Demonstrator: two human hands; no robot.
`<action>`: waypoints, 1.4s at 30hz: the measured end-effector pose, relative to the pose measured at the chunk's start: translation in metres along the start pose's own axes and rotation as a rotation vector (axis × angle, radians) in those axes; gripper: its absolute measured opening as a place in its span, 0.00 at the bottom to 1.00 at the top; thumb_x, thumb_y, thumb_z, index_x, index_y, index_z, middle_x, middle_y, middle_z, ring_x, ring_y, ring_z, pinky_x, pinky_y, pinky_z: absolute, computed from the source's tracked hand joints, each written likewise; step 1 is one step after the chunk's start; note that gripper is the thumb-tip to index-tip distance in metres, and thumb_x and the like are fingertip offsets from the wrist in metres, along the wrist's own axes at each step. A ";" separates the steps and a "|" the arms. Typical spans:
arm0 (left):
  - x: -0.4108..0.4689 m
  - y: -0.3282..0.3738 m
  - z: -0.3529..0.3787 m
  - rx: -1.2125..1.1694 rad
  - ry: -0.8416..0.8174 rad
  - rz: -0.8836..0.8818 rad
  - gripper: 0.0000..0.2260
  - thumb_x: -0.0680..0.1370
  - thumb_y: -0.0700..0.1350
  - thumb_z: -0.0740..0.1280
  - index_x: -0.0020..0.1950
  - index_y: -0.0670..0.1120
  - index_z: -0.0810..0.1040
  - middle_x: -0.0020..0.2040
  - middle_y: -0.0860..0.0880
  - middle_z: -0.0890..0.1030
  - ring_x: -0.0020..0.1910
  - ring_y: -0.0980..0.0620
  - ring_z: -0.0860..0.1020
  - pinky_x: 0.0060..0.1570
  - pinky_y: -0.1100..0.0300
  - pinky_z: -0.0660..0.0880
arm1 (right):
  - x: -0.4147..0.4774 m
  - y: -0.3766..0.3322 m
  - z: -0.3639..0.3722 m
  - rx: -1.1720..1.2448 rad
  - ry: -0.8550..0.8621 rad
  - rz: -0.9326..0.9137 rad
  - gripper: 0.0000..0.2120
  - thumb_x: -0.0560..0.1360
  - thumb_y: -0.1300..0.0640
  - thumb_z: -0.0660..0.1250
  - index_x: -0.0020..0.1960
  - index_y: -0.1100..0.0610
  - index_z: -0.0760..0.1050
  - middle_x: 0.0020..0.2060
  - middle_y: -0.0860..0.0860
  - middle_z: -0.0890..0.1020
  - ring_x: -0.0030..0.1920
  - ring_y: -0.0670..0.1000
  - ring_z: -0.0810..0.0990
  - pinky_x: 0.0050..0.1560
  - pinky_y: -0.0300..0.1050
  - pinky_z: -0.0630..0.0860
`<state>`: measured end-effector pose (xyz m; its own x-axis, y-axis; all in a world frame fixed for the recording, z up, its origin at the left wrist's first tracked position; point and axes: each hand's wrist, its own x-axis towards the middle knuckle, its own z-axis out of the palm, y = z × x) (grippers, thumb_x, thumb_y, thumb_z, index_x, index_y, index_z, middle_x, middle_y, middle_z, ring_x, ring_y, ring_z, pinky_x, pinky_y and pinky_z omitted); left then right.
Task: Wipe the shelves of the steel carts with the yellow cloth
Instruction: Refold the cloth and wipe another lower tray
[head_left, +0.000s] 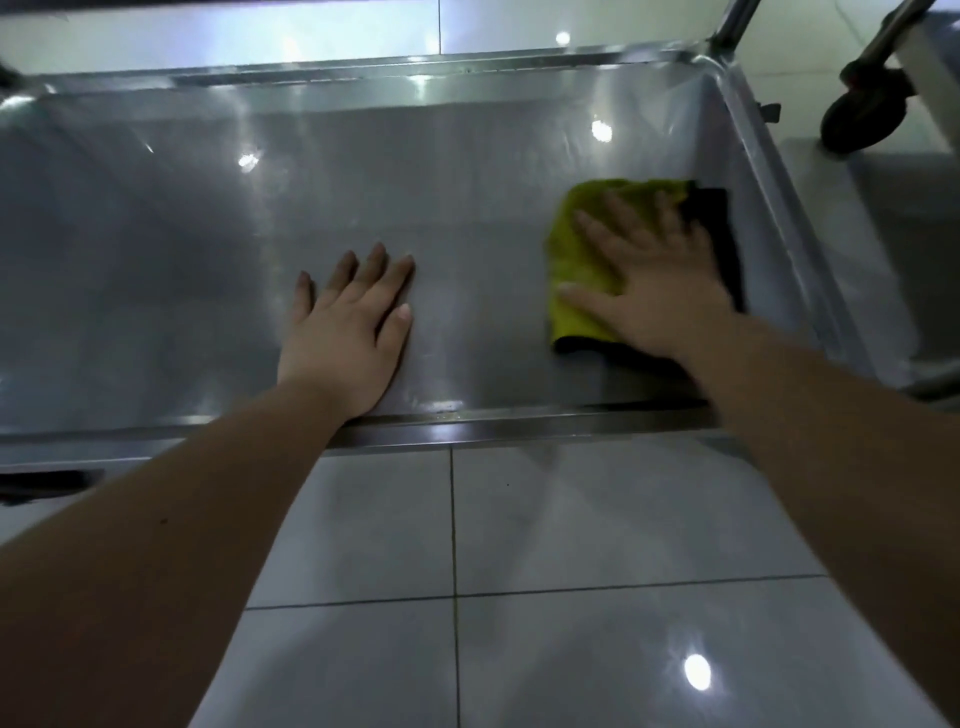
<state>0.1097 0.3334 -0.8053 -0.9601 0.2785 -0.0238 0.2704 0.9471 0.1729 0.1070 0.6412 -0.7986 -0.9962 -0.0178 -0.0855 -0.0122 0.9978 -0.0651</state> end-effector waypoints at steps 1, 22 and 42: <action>0.000 0.001 0.001 -0.002 -0.002 -0.002 0.23 0.82 0.55 0.49 0.78 0.59 0.52 0.80 0.54 0.53 0.78 0.50 0.49 0.75 0.43 0.44 | 0.001 0.024 -0.004 -0.001 -0.005 0.089 0.42 0.67 0.22 0.43 0.77 0.35 0.44 0.79 0.42 0.44 0.78 0.60 0.43 0.74 0.64 0.46; 0.007 0.001 0.000 -0.087 0.101 -0.142 0.25 0.82 0.45 0.51 0.80 0.49 0.51 0.80 0.49 0.49 0.79 0.48 0.45 0.75 0.45 0.39 | 0.046 -0.037 -0.002 0.063 -0.004 0.030 0.33 0.75 0.29 0.50 0.78 0.36 0.48 0.79 0.41 0.46 0.78 0.59 0.43 0.74 0.63 0.45; 0.011 -0.014 -0.008 -0.122 -0.020 -0.018 0.23 0.83 0.43 0.51 0.79 0.47 0.55 0.79 0.47 0.53 0.78 0.45 0.52 0.74 0.50 0.48 | -0.037 -0.126 0.013 0.022 -0.035 -0.116 0.33 0.76 0.30 0.47 0.77 0.36 0.41 0.79 0.42 0.42 0.77 0.61 0.39 0.72 0.65 0.39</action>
<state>0.0948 0.3216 -0.8004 -0.9629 0.2656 -0.0476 0.2410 0.9258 0.2911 0.1464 0.5151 -0.8004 -0.9845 -0.1354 -0.1111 -0.1247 0.9873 -0.0982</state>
